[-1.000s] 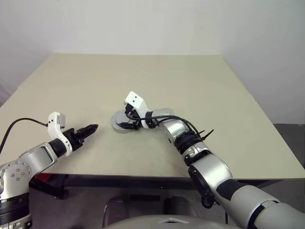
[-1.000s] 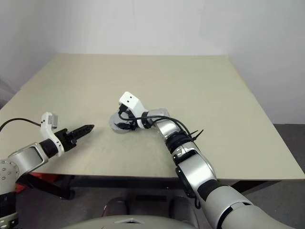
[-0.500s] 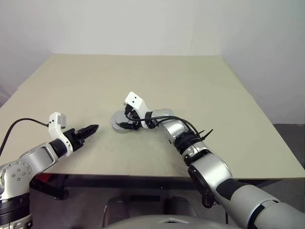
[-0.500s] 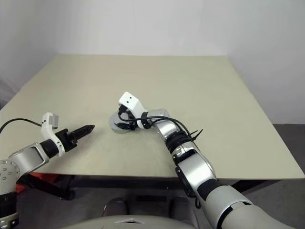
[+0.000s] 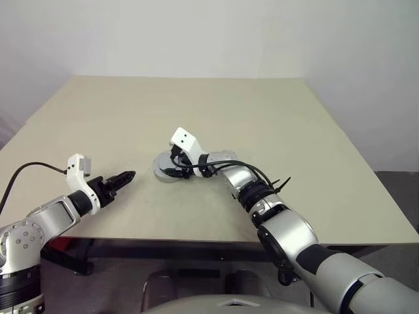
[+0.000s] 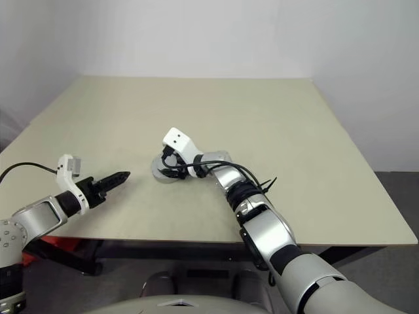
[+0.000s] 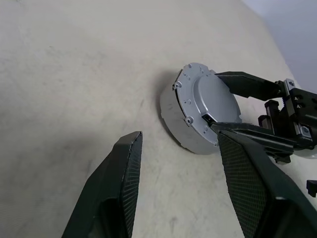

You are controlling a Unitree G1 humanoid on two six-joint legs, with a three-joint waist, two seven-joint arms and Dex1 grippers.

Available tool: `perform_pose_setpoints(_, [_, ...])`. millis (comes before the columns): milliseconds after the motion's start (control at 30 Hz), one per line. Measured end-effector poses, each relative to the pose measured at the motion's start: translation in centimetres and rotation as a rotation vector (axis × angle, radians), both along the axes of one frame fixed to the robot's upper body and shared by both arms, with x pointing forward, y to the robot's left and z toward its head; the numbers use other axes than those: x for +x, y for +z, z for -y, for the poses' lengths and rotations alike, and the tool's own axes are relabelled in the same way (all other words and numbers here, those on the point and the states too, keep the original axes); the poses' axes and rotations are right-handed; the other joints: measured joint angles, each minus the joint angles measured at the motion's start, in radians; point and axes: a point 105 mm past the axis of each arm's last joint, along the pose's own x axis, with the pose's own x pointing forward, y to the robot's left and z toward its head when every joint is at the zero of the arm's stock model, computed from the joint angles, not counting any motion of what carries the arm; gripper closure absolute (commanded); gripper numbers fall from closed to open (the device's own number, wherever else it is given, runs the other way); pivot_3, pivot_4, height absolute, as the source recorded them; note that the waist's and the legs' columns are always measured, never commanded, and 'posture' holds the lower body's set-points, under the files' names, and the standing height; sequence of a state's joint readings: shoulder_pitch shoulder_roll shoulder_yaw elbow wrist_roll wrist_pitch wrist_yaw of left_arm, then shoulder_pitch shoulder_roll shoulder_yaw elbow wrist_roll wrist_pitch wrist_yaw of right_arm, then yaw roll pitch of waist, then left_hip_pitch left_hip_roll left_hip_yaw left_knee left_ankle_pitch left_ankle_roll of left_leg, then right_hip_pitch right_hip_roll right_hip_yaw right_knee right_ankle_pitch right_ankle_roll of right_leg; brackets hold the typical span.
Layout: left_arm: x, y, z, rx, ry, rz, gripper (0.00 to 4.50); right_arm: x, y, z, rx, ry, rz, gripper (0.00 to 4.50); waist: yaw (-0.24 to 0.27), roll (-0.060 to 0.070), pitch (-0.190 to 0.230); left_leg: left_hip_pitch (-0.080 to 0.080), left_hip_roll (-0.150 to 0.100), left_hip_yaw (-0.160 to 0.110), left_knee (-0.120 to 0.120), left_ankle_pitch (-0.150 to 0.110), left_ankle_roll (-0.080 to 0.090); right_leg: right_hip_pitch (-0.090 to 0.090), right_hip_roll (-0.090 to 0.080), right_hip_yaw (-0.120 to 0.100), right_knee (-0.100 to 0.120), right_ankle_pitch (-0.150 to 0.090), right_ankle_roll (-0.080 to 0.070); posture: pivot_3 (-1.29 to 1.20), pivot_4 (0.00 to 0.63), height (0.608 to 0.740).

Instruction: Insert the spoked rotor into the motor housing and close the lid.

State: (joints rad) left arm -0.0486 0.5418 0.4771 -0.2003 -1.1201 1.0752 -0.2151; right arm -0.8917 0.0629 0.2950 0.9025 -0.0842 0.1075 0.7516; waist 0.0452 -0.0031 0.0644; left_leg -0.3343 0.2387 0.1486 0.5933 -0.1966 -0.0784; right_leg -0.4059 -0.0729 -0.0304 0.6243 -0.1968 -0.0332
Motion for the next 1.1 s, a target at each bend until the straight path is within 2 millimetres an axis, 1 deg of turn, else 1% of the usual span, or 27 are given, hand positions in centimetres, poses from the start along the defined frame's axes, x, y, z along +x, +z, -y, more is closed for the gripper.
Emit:
perform_pose_setpoints(100, [0.9,0.0,0.7,-0.046,0.017,-0.004,1.94,0.0,0.0,0.0,-0.001,0.001,0.003,1.35,0.0,0.0,0.0,0.0,0.0,0.0,0.0,0.0,0.0,0.0,0.0,0.0,0.0,0.0,0.0,0.0,0.0,0.74])
perform_pose_setpoints(167, [1.5,-0.1,1.7,-0.077,0.009,-0.006,1.94,0.0,0.0,0.0,-0.002,0.003,0.002,1.35,0.001,0.0,0.0,0.0,0.0,0.0,0.0,0.0,0.0,0.001,0.0,0.0,0.0,0.0,0.0,0.0,0.0,0.74])
perform_pose_setpoints(233, [1.9,-0.5,3.0,-0.106,-0.007,-0.023,2.33,0.0,0.0,0.1,-0.002,0.007,0.001,1.35,0.001,0.0,0.0,0.0,0.0,0.0,0.0,0.0,0.0,0.0,0.0,0.0,-0.001,0.0,0.0,0.0,0.0,0.74])
perform_pose_setpoints(300, [2.5,-0.9,4.5,-0.149,-0.019,-0.042,2.82,-0.1,0.0,0.0,-0.002,0.01,0.002,1.35,0.0,0.0,0.0,-0.001,0.0,0.0,0.0,0.0,0.0,0.0,0.0,0.0,-0.001,0.0,0.0,0.0,0.0,0.74])
perform_pose_setpoints(367, [2.8,-0.9,5.7,-0.168,-0.043,-0.047,3.51,-0.1,0.1,0.0,-0.002,0.013,0.003,1.35,0.0,0.0,0.0,-0.001,0.0,0.0,-0.001,0.0,0.0,0.0,0.0,0.0,-0.001,0.0,0.0,0.0,0.0,0.74])
perform_pose_setpoints(400, [2.9,-0.9,6.1,-0.172,-0.053,-0.046,3.76,-0.1,0.1,-0.1,-0.003,0.014,0.004,1.35,-0.001,0.0,0.0,-0.001,0.0,0.0,-0.001,0.0,0.0,0.0,0.0,0.0,-0.001,0.0,0.0,0.0,0.0,0.74])
perform_pose_setpoints(433, [3.0,-0.8,6.2,-0.176,-0.055,-0.045,4.15,-0.1,0.1,-0.1,-0.003,0.015,0.005,1.35,0.0,0.0,0.0,-0.001,0.0,0.0,-0.002,0.0,0.0,-0.001,0.0,0.0,-0.001,0.0,0.0,0.0,0.0,0.74])
perform_pose_setpoints(467, [3.2,-0.7,6.3,-0.178,-0.055,-0.043,4.42,-0.1,0.1,0.0,-0.004,0.015,0.005,1.35,0.0,0.0,0.0,-0.001,0.0,0.0,-0.002,0.0,0.0,-0.001,0.0,0.0,-0.001,0.0,0.0,0.0,0.0,0.74])
perform_pose_setpoints(800, [5.3,0.3,8.3,-0.301,-0.049,-0.049,4.47,-0.1,0.1,0.0,-0.007,0.016,0.009,1.35,0.001,0.0,0.0,-0.001,-0.001,0.0,-0.003,0.0,0.0,-0.001,0.0,0.0,-0.002,0.0,0.0,0.0,0.0,0.74])
perform_pose_setpoints(867, [5.6,-0.1,8.7,-0.326,-0.029,-0.079,4.47,-0.1,0.1,0.0,-0.007,0.018,0.01,1.35,0.0,0.0,0.0,-0.001,-0.001,0.0,-0.003,0.0,0.0,-0.001,0.0,0.0,-0.002,0.0,0.0,0.0,0.0,0.74])
perform_pose_setpoints(933, [5.8,-1.2,9.2,-0.364,0.01,-0.134,4.47,-0.2,0.1,-0.1,-0.007,0.02,0.011,1.35,-0.001,0.0,0.0,-0.001,-0.001,0.0,-0.004,0.0,0.0,-0.001,0.0,0.0,-0.004,0.0,0.0,0.0,0.0,0.74])
perform_pose_setpoints(1100, [5.9,-2.0,8.7,-0.397,0.097,-0.183,4.47,-0.3,0.2,-0.1,-0.011,0.025,0.014,1.35,0.0,0.0,-0.001,-0.001,-0.002,0.001,-0.013,0.001,-0.001,0.0,0.0,0.0,-0.007,0.0,0.001,0.0,0.0,0.74])
